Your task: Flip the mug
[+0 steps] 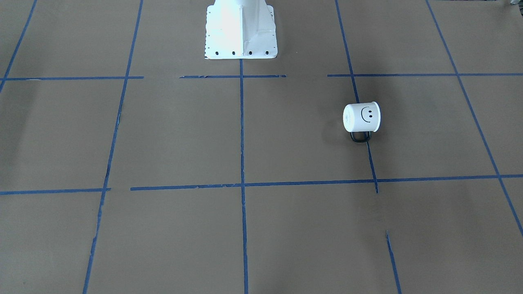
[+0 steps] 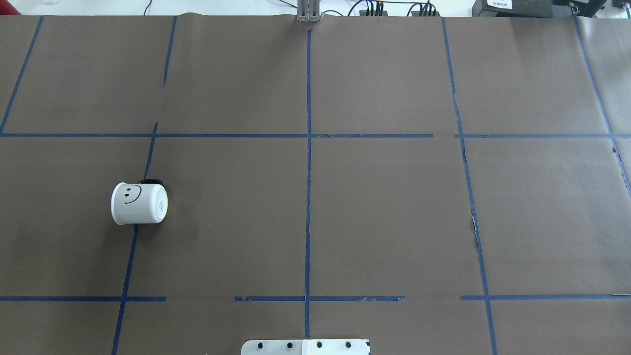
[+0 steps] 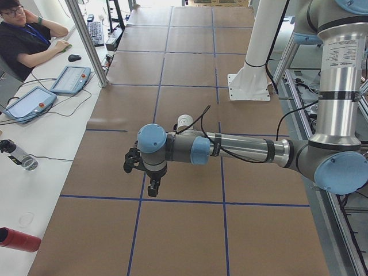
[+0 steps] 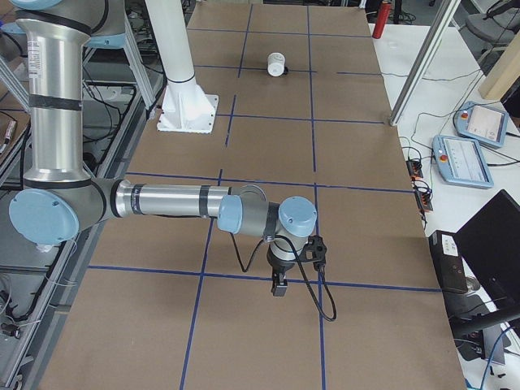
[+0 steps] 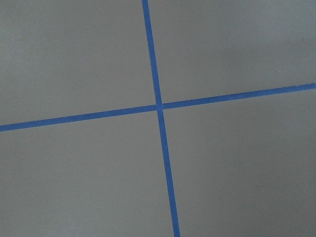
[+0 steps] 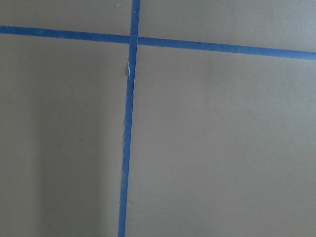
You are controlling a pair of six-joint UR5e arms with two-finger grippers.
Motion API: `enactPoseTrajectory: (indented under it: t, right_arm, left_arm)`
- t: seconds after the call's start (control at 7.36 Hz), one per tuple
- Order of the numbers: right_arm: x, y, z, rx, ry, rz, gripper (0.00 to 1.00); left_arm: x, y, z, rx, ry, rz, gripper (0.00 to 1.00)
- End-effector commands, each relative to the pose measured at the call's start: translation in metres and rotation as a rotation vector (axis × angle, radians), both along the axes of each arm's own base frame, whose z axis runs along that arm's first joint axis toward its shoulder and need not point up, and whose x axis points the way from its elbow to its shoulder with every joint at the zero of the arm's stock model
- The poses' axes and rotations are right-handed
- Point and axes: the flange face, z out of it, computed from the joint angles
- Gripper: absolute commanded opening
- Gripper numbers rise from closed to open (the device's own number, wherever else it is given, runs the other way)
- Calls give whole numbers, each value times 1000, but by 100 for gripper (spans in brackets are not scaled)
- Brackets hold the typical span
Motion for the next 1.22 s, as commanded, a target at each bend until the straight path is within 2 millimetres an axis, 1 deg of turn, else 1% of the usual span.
enactPoseTrajectory:
  t: [0.0,0.27,0.41,0.54,0.68,0.82,0.95,1.09]
  right_arm:
    - [0,0,0,0,0,0,100]
    - [0,0,0,0,0,0,100]
    - [0,0,0,0,0,0,100]
    - [0,0,0,0,0,0,100]
    - [0,0,0,0,0,0,100]
    - [0,0,0,0,0,0,100]
    - [0,0,0,0,2,0,100]
    - [0,0,0,0,0,0,100]
  left_arm:
    - [2,0,0,-3,23,2,100]
    - [8,1,-7,2,111,13,100]
    - [19,-4,-17,72,111,39,100]
    - [27,-9,-30,193,113,55,100]
    - [27,-13,-44,302,112,61,100]
    - [26,-26,-56,431,89,59,100]
    - [23,-45,-73,556,42,45,100]
    - [21,-49,-88,632,31,35,100]
